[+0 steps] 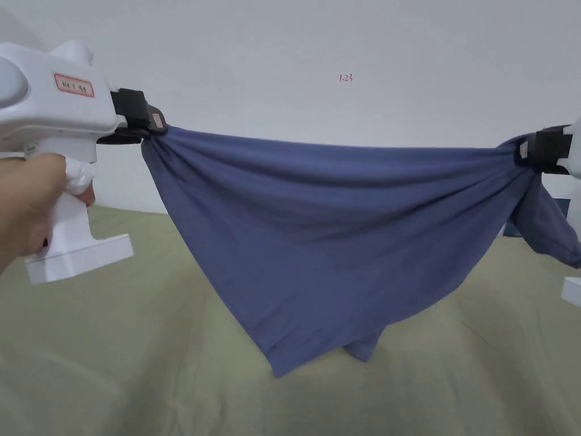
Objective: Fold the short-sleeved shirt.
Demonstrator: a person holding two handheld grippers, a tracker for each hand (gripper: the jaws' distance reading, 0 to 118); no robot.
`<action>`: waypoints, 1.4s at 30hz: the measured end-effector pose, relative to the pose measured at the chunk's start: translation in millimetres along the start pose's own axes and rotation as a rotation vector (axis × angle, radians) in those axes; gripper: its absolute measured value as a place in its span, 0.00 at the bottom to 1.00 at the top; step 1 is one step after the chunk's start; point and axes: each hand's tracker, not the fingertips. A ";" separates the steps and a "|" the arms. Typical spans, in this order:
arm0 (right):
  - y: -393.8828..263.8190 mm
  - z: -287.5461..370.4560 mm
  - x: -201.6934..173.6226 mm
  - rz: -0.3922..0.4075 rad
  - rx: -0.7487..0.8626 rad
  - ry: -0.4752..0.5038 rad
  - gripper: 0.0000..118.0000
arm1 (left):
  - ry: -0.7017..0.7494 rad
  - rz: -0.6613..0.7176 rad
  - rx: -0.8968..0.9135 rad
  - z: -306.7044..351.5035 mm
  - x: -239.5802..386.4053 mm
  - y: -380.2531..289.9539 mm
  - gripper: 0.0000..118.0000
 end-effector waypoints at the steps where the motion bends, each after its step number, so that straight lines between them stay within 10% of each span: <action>1: -8.9 0.0 -0.8 0.002 -0.009 0.003 0.02 | 0.001 -0.011 -0.013 -0.4 -1.5 -8.7 0.05; 39: -314.9 199.9 8.9 -0.011 -0.519 -0.004 0.02 | 0.161 0.211 -0.532 204.0 -81.7 -353.2 0.05; 42: -322.6 205.9 6.7 -0.023 -0.536 -0.002 0.03 | 0.185 0.267 -0.527 210.2 -88.4 -365.9 0.16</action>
